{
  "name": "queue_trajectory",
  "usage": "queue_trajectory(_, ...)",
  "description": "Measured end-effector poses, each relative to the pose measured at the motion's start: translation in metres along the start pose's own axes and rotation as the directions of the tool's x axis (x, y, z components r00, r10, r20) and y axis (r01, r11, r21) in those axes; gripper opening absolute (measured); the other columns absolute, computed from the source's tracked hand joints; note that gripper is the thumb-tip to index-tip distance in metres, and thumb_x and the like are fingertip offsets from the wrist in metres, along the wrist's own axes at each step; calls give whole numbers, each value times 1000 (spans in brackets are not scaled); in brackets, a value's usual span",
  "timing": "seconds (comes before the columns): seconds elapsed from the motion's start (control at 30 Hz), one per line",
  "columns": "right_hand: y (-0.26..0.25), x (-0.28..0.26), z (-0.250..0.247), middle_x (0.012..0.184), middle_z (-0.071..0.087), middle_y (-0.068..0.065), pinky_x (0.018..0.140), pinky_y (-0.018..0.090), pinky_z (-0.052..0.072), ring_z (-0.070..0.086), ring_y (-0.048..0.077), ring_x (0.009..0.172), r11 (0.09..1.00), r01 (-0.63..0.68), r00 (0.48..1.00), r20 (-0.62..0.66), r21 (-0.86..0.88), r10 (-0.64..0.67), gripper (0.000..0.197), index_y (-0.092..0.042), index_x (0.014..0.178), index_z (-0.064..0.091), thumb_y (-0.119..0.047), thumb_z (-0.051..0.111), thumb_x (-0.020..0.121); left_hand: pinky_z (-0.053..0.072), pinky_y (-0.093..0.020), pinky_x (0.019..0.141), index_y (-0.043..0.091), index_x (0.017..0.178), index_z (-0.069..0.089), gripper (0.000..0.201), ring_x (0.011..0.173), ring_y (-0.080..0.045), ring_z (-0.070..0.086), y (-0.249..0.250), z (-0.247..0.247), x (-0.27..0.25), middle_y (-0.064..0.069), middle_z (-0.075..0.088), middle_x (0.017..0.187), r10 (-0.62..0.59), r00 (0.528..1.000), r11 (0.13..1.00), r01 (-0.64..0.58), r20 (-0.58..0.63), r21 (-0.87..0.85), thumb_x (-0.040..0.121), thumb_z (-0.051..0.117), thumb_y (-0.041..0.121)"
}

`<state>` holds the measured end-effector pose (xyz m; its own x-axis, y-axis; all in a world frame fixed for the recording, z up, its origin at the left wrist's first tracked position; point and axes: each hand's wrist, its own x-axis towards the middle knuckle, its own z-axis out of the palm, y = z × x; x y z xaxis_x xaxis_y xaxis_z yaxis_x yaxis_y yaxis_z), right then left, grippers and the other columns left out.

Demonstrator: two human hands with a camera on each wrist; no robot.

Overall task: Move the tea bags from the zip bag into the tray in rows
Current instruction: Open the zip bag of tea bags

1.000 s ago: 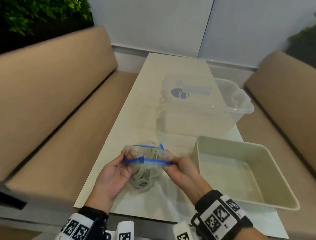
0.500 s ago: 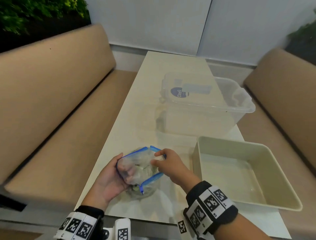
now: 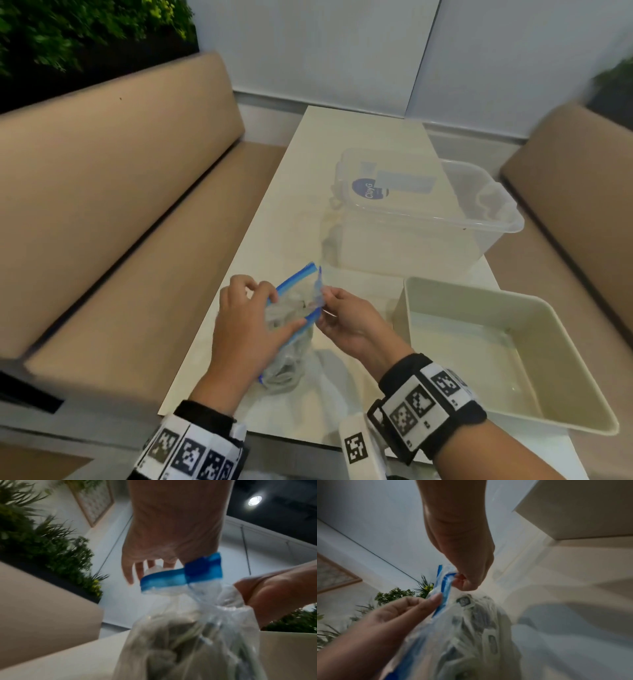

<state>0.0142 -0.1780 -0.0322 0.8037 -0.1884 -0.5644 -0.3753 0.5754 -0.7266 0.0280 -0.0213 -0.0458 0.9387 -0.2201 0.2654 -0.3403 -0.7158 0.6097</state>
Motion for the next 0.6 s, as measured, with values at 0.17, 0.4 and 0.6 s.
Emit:
queue_trajectory(0.17, 3, 0, 0, 50, 58, 7, 56, 25, 52, 52, 13, 41, 987, -58, 998, 20, 149, 56, 33, 4, 76, 58, 11, 30, 91, 42, -22, 73, 19, 106, 65, 68, 83, -9, 50, -13, -1, -1, 9, 59, 89, 265, 937, 961, -275, 228, 15, 78, 37, 74)
queue_trajectory(0.4, 6, 0, 12, 72, 44, 2, 36, 20, 35, 40, 10, 44, 992, 116, 989, -85, -50, -120, 8, -19, 98, 31, -21, 38, 100, 42, -31, 62, 32, 81, 51, 42, 69, -19, 52, -14, -9, -2, 15, 49, 83, 163, 956, 987, -156, 242, -50, 81, 44, -9)
queue_trajectory(0.6, 8, -7, 6, 93, 43, 5, 57, 18, 45, 49, 18, 75, 464, 526, 830, 311, -713, -463, 24, -19, 82, 41, -5, 61, 83, 46, -35, 86, 8, 107, 65, 32, 96, -29, 60, -20, -14, 24, -6, 60, 115, -150, 984, 980, 161, 93, -120, 87, 44, -7)
